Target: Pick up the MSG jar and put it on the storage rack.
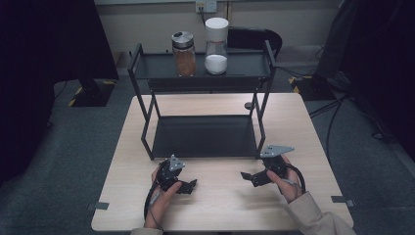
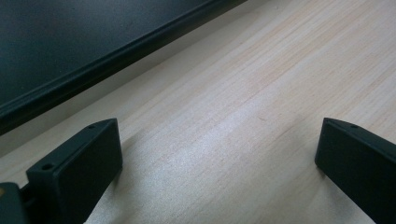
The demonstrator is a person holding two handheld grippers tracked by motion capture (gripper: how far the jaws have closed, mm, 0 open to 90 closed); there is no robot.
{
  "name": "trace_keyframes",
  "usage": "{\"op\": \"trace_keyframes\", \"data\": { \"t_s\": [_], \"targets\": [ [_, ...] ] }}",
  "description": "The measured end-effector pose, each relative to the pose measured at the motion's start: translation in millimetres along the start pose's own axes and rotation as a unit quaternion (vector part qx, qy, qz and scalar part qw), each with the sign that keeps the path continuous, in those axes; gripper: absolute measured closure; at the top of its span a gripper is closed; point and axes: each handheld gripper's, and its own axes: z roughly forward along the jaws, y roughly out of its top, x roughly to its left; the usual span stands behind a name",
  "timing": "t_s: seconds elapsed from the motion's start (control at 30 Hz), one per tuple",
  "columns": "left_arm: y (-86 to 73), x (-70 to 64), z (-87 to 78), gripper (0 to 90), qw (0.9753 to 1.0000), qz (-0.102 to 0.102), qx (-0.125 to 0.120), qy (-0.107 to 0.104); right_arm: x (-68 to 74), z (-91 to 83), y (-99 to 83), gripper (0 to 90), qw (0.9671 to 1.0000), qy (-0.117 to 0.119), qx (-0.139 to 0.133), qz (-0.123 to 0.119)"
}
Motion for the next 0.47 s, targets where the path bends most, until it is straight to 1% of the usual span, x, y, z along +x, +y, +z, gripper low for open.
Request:
{"op": "trace_keyframes", "data": {
  "t_s": [0.23,0.37,0.47],
  "targets": [
    [0.0,0.0,0.0,0.0,1.0,0.0,0.0,0.0,0.6,-1.7,-13.8,0.6,0.9995,-0.018,0.024,-0.004],
    [0.1,0.0,0.0,0.0,1.0,0.0,0.0,0.0,3.6,-2.5,-18.0,0.7,0.9986,-0.032,0.04,-0.015],
    [0.1,0.0,0.0,0.0,1.0,0.0,0.0,0.0,5.4,-1.6,-20.3,0.7,0.9979,-0.04,0.048,-0.017]
  ]
}}
